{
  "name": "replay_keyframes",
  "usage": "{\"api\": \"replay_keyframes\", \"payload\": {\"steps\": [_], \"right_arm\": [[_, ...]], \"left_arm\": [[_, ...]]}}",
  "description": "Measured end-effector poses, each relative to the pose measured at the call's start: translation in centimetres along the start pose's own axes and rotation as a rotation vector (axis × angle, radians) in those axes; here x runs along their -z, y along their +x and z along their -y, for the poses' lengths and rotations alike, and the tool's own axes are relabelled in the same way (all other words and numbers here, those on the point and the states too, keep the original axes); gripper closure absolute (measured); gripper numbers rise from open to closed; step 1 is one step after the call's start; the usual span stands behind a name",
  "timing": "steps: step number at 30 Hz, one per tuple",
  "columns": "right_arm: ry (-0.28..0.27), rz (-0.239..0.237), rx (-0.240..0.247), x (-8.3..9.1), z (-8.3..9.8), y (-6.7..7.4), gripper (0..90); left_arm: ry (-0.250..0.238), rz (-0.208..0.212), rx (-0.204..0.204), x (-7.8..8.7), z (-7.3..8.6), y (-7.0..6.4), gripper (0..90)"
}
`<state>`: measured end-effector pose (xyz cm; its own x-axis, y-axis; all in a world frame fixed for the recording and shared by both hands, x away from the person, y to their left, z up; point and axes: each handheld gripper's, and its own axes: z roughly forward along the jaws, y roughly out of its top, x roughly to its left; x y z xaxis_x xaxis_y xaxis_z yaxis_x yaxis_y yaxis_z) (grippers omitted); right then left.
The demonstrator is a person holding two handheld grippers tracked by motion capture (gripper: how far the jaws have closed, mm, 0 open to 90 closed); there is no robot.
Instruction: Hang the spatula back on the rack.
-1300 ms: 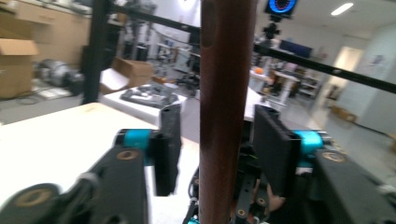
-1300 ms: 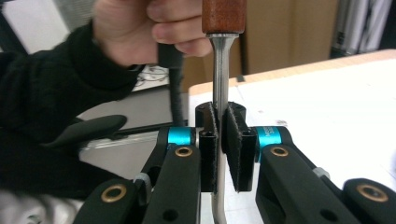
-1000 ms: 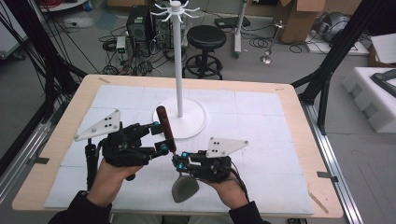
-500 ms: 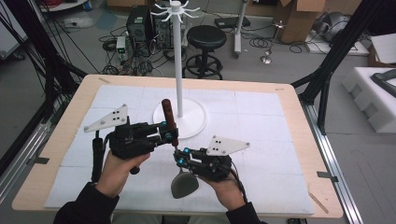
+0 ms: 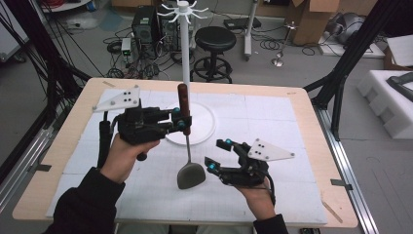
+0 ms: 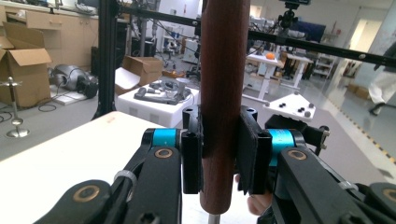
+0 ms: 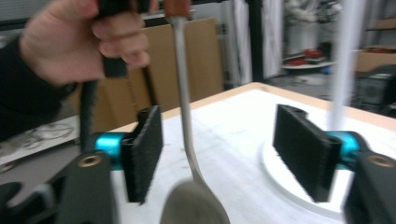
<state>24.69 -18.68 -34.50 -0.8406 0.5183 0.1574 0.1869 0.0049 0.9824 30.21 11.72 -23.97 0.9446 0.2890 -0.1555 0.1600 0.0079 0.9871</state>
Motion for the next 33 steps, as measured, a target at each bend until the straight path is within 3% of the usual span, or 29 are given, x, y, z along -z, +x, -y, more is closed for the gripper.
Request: {"api": "replay_keyframes", "payload": {"steps": [5,13,18,24,33], "right_arm": [[-0.014,0.094,0.017,2.1,0.2,-1.4,18.1],[-0.009,0.19,0.012,6.0,0.2,-3.5,15.9],[-0.002,0.213,-0.003,7.6,0.4,-4.2,15.9],[0.008,0.228,-0.014,8.3,0.6,-4.7,15.9],[0.01,0.242,-0.015,9.1,0.1,-5.2,15.9]], "left_arm": [[0.029,0.006,-0.025,-1.5,-2.6,1.1,73.3],[0.024,0.0,-0.003,-2.6,-5.3,3.6,73.3],[0.019,-0.02,0.013,-2.8,-6.6,5.3,73.3],[0.032,-0.042,0.012,-3.2,-7.8,7.0,73.3],[0.023,-0.045,0.033,-3.9,-8.2,8.6,73.3]]}}
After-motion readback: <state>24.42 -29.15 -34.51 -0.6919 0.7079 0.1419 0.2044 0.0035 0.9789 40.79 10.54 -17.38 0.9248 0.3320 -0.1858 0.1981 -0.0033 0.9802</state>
